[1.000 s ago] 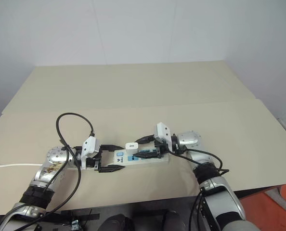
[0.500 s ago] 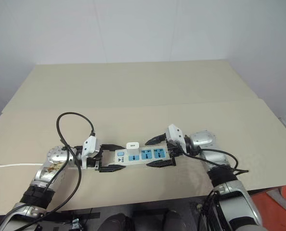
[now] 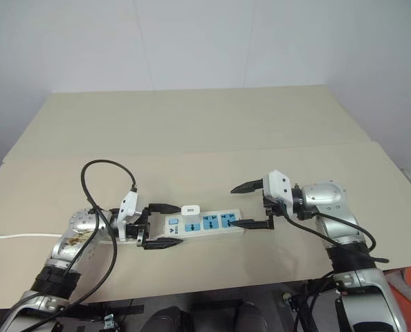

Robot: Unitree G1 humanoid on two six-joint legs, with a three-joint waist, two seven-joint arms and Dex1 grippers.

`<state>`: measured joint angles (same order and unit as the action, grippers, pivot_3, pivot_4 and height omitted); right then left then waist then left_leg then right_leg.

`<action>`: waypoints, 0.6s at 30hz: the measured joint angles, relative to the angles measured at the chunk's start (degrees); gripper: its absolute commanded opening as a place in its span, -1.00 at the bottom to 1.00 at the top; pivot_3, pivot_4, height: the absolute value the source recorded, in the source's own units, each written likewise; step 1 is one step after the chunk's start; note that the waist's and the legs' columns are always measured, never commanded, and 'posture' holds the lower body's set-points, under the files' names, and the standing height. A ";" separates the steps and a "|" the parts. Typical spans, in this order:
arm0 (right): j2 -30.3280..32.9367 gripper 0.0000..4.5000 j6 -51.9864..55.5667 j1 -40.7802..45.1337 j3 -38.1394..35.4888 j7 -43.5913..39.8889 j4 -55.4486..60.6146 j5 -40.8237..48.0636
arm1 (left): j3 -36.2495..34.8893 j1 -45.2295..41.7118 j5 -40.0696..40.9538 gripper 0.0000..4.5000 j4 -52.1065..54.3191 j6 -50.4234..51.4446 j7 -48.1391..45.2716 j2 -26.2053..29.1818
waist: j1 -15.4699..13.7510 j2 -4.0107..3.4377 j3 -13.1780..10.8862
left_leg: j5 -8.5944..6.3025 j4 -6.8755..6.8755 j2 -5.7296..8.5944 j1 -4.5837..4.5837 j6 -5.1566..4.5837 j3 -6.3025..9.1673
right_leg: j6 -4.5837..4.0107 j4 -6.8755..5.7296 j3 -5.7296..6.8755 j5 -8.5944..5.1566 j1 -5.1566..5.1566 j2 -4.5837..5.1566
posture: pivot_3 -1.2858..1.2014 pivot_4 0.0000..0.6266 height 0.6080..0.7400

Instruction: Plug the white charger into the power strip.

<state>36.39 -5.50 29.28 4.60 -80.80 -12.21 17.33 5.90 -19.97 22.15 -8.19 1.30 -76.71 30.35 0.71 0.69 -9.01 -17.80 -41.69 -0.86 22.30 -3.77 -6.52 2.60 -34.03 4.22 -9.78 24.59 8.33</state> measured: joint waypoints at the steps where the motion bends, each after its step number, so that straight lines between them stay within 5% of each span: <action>1: 0.87 1.00 0.53 -1.23 -0.59 0.02 1.39 0.67 | -0.56 0.50 1.11 0.99 2.08 0.26 -0.40 0.72 | 0.00 0.01 0.00 | 0.00 0.01 -0.02 0.02 0.00 0.01 | 0.00 -0.01 0.00 0.00 0.01 0.00 | 0.03 -0.52 1.00; 11: 15.69 1.00 8.32 -10.11 -8.19 -1.17 7.89 4.53 | -15.27 7.73 4.70 0.99 9.12 0.59 -6.57 22.48 | -0.01 -0.10 -0.10 | -0.04 0.05 -0.04 0.04 -0.03 -0.03 | -0.10 -0.02 -0.02 -0.11 0.23 0.08 | 0.03 -0.52 1.00; 18: 23.45 1.00 6.28 -10.94 -13.10 -4.50 1.34 4.22 | -20.61 7.82 4.00 0.99 -0.08 -4.50 -9.30 26.97 | -0.10 -0.16 -0.16 | -0.04 0.09 -0.03 0.13 -0.04 -0.14 | -0.09 -0.01 -0.03 -0.13 0.35 0.08 | 0.03 -0.52 1.00</action>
<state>59.84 0.78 18.35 -8.49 -85.30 -10.87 21.55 -14.71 -12.15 26.15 -8.26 -3.20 -86.01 57.32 0.61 0.53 -9.17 -17.83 -41.60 -0.88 22.43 -3.81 -6.66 2.52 -34.04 4.20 -9.91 24.95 8.40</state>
